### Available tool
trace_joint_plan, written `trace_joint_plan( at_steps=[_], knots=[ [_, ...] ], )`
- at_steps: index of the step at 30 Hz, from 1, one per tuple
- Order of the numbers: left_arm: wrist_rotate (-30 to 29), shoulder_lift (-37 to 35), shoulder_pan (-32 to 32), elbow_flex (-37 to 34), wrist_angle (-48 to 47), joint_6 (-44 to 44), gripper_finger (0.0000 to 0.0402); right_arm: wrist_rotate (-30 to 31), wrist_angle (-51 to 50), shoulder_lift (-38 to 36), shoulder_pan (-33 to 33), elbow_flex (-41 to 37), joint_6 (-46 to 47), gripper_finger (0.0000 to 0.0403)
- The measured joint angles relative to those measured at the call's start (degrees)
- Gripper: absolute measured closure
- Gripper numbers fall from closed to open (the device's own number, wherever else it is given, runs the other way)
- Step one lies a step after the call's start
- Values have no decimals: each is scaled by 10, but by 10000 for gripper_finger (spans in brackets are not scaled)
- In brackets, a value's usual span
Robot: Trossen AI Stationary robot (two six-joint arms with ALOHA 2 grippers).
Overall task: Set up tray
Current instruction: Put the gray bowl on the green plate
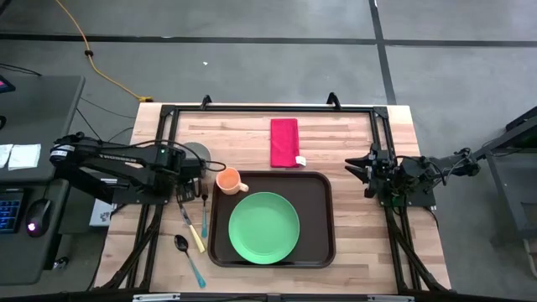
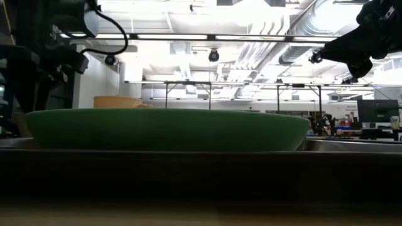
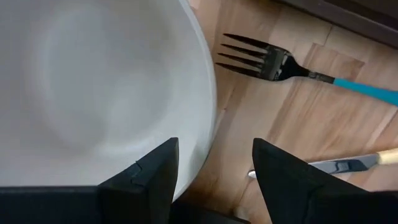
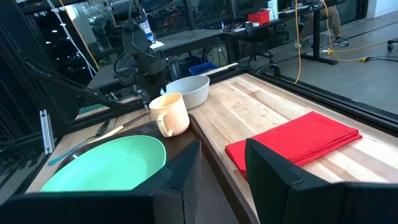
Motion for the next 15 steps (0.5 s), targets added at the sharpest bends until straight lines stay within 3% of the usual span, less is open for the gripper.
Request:
trace_joint_plan(
  at_steps=[10,15],
  knots=[
    [-18,5,0,-1,17,-37,169,1,-2,0,0,0,0,299],
    [16,5,0,-29,49,-62,169,1,-2,0,0,0,0,299]
  ],
)
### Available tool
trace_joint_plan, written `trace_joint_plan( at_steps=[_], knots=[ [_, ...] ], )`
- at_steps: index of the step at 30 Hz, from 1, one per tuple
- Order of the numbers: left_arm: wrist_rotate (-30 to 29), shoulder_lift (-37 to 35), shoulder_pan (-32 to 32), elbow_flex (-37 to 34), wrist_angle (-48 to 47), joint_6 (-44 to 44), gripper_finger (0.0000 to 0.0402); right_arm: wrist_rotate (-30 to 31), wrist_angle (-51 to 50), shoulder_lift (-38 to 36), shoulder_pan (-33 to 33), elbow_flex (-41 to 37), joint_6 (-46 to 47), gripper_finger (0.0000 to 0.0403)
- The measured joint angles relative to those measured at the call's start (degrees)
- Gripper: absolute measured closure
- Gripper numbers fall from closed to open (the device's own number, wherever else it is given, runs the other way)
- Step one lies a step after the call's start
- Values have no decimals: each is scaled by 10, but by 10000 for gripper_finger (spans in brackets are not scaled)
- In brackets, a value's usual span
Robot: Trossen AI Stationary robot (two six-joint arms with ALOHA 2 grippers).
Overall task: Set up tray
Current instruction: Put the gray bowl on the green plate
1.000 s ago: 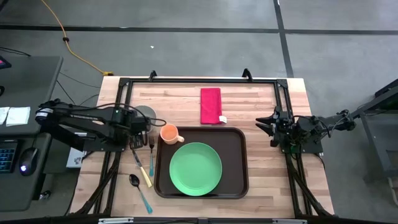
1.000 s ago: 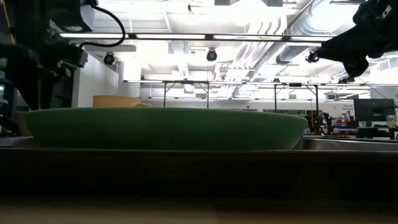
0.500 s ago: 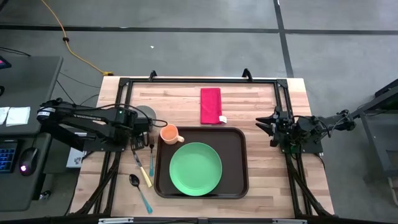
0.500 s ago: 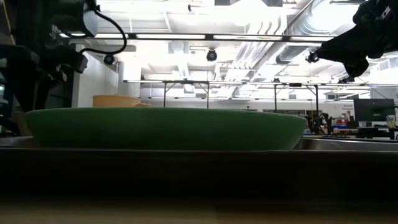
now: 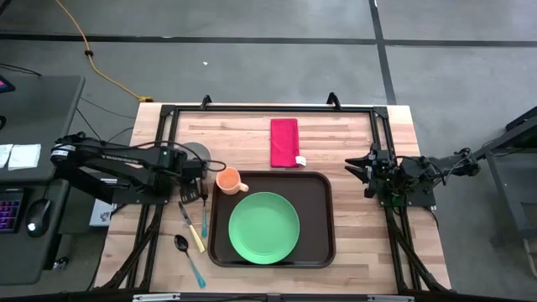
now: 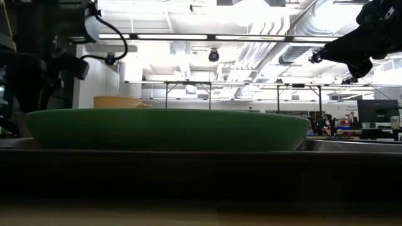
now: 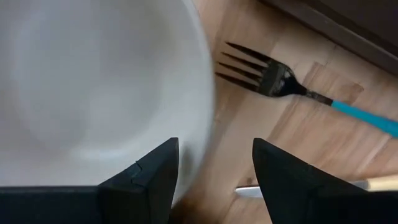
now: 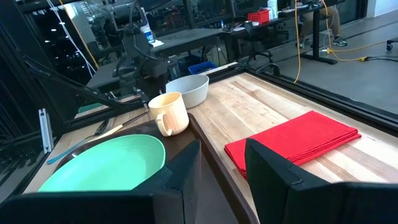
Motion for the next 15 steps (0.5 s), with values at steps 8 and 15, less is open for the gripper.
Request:
trace_joint_plan(
  at_steps=[8,15],
  knots=[
    [-8,0,0,-7,12,-26,169,0,0,0,0,0,1,299],
    [-8,0,0,-7,12,-24,169,0,0,0,0,0,0,299]
  ],
)
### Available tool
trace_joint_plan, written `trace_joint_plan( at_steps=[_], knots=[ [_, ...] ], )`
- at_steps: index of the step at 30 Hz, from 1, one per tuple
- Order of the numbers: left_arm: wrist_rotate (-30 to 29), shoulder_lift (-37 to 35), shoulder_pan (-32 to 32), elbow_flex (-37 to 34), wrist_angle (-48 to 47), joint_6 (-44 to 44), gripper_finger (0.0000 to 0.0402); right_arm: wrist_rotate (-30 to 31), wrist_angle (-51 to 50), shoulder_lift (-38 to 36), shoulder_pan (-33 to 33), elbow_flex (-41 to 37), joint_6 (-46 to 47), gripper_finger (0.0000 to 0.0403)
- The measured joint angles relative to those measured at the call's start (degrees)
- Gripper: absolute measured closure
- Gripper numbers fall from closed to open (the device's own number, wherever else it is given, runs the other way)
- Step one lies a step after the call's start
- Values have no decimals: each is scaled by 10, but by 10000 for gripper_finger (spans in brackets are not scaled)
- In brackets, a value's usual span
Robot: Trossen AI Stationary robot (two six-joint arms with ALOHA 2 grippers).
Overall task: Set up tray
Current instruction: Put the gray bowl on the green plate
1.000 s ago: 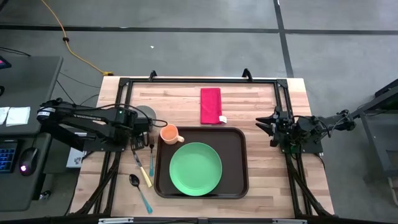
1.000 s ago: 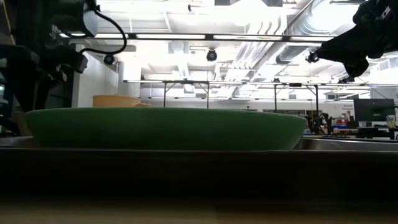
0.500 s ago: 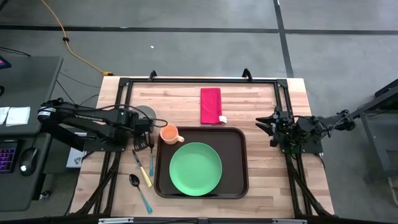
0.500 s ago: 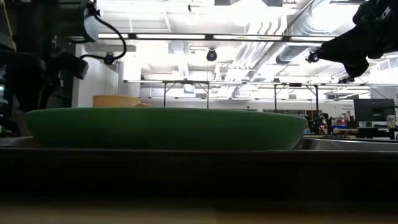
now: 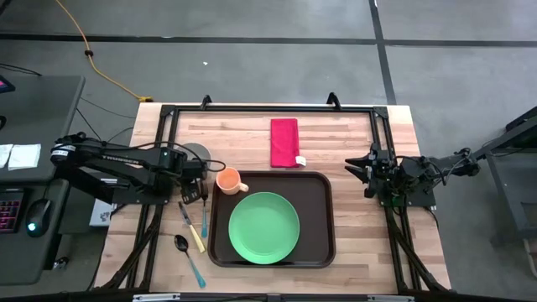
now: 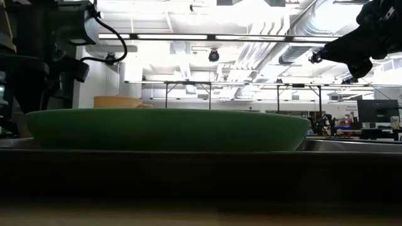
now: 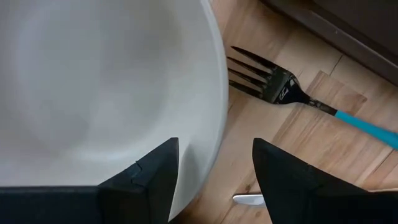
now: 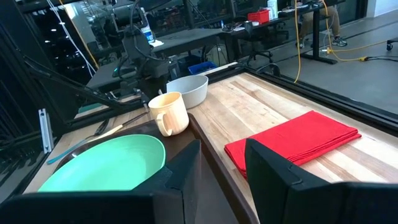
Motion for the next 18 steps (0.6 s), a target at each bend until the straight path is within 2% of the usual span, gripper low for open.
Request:
trace_joint_plan(
  at_steps=[18],
  knots=[
    [-4,0,0,0,-3,21,169,0,0,0,0,0,0,299]
  ],
)
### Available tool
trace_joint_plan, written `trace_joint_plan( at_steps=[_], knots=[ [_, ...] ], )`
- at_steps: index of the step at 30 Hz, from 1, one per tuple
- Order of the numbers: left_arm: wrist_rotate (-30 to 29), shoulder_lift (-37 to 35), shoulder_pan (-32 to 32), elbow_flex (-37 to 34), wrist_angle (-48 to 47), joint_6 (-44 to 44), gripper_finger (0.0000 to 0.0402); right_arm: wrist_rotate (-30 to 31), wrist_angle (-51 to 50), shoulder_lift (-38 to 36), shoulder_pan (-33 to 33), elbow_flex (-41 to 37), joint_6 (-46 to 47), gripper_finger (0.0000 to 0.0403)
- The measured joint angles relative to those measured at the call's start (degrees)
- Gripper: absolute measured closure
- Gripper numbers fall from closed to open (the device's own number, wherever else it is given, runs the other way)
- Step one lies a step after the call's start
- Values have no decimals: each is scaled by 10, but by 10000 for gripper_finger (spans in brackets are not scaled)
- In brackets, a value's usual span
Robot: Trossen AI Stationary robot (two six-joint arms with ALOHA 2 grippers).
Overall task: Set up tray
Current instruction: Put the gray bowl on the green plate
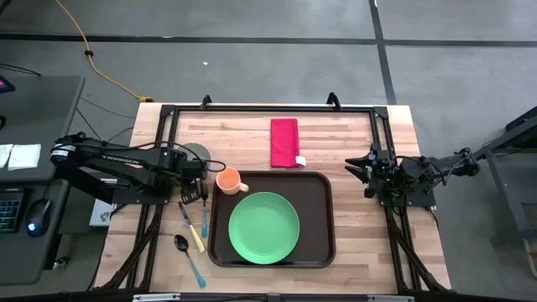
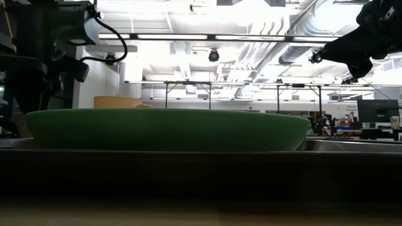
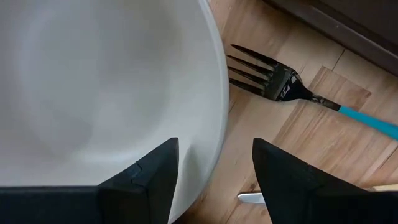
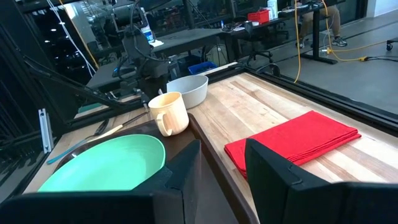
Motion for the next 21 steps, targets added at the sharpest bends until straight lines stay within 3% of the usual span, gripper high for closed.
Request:
trace_joint_plan(
  at_steps=[21],
  knots=[
    [-29,0,0,0,-1,0,177,0,0,0,0,0,0,299]
  ],
)
